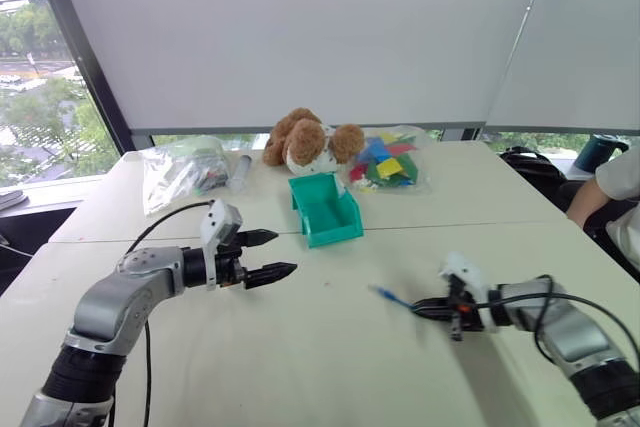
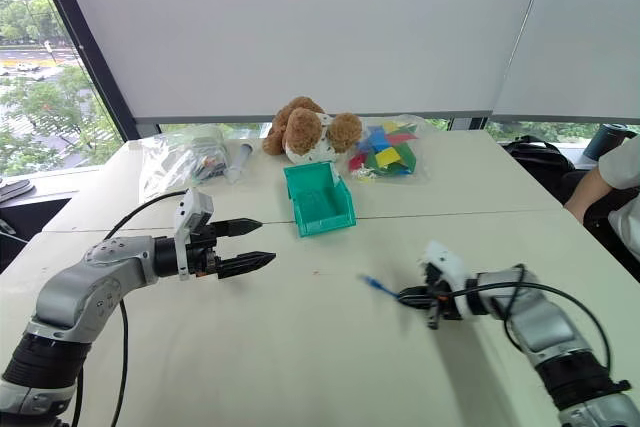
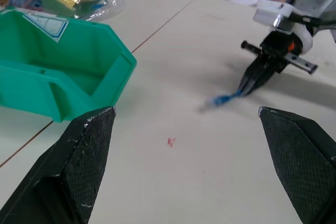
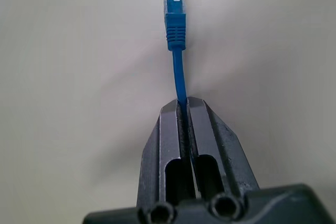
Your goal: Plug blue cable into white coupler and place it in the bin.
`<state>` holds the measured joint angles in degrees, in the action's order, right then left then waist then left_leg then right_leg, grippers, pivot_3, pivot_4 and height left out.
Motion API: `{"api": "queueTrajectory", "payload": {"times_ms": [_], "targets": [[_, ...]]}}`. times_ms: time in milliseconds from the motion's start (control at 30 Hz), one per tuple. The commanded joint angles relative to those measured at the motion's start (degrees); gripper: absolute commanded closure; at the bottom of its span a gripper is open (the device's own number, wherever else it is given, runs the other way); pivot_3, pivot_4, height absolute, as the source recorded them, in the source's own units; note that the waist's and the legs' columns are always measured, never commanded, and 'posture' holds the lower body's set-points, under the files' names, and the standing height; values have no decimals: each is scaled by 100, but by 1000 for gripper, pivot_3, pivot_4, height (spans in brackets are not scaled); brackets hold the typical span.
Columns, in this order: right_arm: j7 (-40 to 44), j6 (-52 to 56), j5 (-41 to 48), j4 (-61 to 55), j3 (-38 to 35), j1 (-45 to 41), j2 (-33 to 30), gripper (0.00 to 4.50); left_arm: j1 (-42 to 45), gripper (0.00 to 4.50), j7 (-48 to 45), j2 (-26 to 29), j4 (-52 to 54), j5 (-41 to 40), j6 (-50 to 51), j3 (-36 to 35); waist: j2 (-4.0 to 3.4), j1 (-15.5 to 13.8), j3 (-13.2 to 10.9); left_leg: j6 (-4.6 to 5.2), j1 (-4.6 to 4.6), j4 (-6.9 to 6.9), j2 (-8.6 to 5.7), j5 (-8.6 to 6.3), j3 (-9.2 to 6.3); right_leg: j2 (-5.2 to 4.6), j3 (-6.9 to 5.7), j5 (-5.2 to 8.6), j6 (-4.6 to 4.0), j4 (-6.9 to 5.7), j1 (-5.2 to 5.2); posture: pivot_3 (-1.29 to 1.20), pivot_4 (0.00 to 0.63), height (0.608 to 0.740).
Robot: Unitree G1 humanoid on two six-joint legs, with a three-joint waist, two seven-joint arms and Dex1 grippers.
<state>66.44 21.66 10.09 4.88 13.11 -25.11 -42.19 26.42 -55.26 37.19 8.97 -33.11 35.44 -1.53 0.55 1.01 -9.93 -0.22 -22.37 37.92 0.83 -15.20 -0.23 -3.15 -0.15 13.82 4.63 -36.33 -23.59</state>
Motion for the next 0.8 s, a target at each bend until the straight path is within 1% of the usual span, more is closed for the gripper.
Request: {"api": "queueTrajectory", "payload": {"times_ms": [33,200,333,367,400,433,467,533,567,667,800], "targets": [[159,-36,-238,-163,481,-558,345,4443,47,0,-95,36,20,29,-142,-48,-1,-19,-1,0,0,0,0,0,-1,0,0,0,0,0,-1,0,150,740],[282,-343,-705,450,1110,-1204,861,4443,-56,0,-158,29,135,68,-175,67,0,-69,-1,-1,-5,0,-4,0,-2,-10,-3,1,-1,5,1,0,150,740],[291,-630,-1041,927,1331,-1425,1006,4443,-199,0,-233,95,233,144,-216,165,0,-48,-1,-1,-8,0,-9,0,0,-24,-1,1,-2,8,2,0,150,740],[280,-690,-1096,1006,1348,-1464,1023,4048,-262,0,-314,154,231,228,-283,228,0,-44,-1,-1,-7,0,-9,0,1,-24,-2,1,-2,8,2,0,150,740],[279,-722,-1117,1040,1342,-1490,1034,3899,-311,0,-392,200,212,304,-349,287,0,-35,-1,-1,-7,0,-11,0,1,-24,-1,1,-3,8,3,0,150,740],[295,-703,-1095,1019,1311,-1500,1042,3569,-343,0,-460,233,178,363,-412,341,-2,-33,-1,-1,-5,0,-12,0,1,-24,-2,2,-4,8,3,0,150,740],[338,-634,-1050,911,1268,-1487,1016,3114,-365,0,-551,258,117,431,-500,412,-2,-37,-1,-1,-5,0,-12,0,1,-24,-1,2,-4,7,3,0,150,740],[375,-507,-967,619,1159,-1425,928,2038,-354,0,-740,255,-92,611,-738,577,-2,-57,-1,-1,-5,0,-11,0,-1,-22,-3,2,-5,7,3,0,150,740],[357,-452,-941,468,1098,-1389,882,1631,-322,0,-833,232,-241,700,-871,656,-2,-57,-1,-1,-5,0,-12,0,-1,-23,-3,3,-5,7,3,0,150,740],[341,-105,-781,-261,815,-1121,588,33,-111,0,-1202,122,-868,1015,-1351,972,-4,-64,-2,-1,-6,0,-15,0,1,-25,-3,6,-10,7,2,0,150,740],[263,470,-489,-1325,381,-598,183,33,340,0,-1634,-200,-1914,1438,-2038,1364,-3,-145,-3,-1,-9,3,-22,0,4,-26,-4,8,-14,8,1,0,150,740]]}}
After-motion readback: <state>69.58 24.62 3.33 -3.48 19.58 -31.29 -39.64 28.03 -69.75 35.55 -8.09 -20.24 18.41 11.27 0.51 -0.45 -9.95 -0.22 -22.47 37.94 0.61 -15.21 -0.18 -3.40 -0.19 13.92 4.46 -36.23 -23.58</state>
